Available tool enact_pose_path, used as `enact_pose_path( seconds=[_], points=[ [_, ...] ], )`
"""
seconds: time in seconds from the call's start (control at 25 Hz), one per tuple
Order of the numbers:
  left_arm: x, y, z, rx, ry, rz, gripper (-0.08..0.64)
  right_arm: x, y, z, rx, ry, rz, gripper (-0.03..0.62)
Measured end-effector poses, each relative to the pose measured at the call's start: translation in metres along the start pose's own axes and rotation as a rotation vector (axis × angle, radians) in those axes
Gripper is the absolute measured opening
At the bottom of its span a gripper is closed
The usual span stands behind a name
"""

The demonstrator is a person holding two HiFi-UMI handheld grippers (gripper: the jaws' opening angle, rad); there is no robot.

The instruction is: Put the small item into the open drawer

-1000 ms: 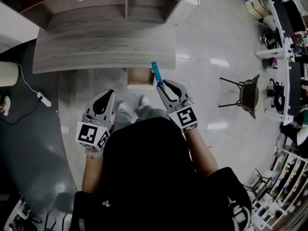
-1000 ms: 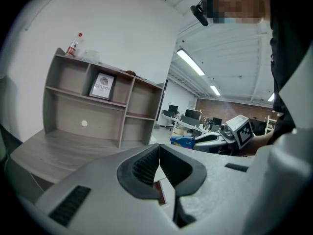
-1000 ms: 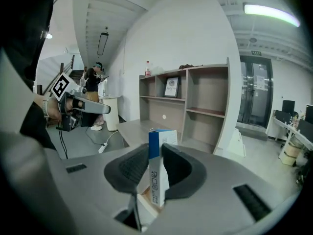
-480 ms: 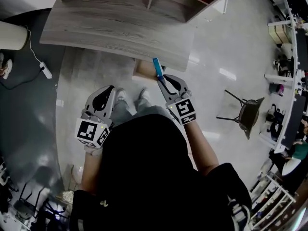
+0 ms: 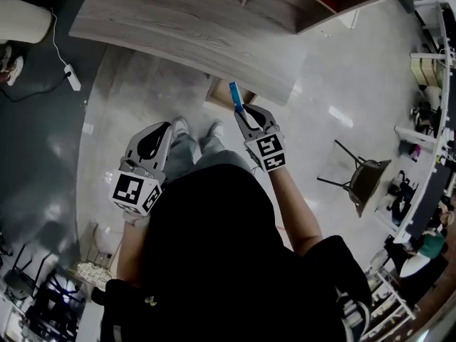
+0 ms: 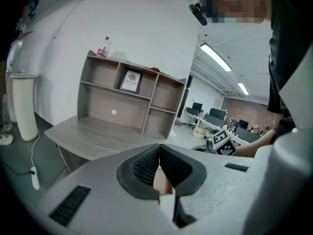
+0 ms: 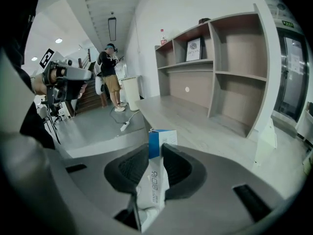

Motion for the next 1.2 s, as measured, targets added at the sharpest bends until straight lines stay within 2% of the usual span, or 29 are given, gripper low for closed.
enact_pose_path(
  seconds=[0.52,1.2],
  points=[
    [-0.014,-0.010,-0.020,-0.025,0.078,-0.021,0.005,0.067,-0.043,-0.011,-0.005,0.114,-0.128,0.101],
    [-0.015,-0.017,-0.031,-0.060,0.142,-0.042,0.005,0.122,-0.087,0.001,-0.050,0.171,-0.298,0.103]
  ],
)
Point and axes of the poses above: the fingertips, and each gripper's own axes: x forward along the fingers, z to its right, y out of its top, the point moved 5 cm from there along -x, backward along the fingers, and after that the axes turned 11 degrees about -x, right-handed, at the moved point
